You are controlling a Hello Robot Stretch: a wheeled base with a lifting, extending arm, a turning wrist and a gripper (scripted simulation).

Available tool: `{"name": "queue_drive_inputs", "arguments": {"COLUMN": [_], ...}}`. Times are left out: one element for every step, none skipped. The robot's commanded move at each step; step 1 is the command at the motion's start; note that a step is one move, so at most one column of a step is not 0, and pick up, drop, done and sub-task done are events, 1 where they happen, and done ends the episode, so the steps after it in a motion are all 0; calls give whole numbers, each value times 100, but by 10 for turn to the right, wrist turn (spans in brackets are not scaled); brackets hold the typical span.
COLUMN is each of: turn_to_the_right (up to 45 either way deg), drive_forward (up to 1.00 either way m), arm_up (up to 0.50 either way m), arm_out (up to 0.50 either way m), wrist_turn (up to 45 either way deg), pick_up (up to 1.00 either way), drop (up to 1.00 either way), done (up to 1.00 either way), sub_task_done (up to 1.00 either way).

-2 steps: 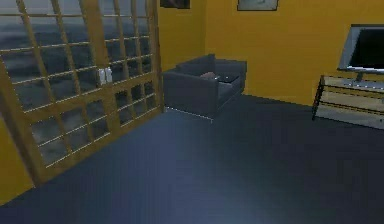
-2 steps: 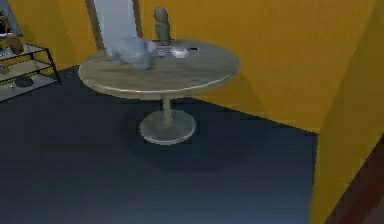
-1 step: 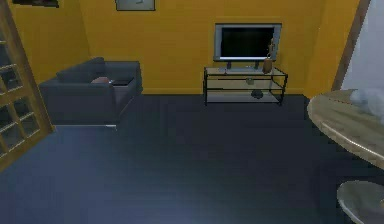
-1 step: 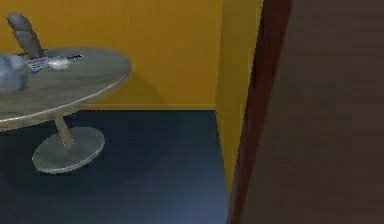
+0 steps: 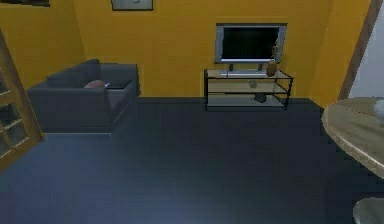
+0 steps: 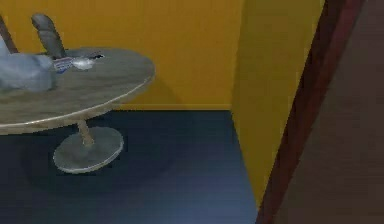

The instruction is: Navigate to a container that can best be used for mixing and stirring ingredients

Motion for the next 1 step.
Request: {"name": "queue_drive_inputs", "arguments": {"turn_to_the_right": [450], "drive_forward": [0], "arm_up": [0], "arm_out": [0], "wrist_turn": [0], "pick_up": [0], "drop": [0], "done": [0], "sub_task_done": [0]}}
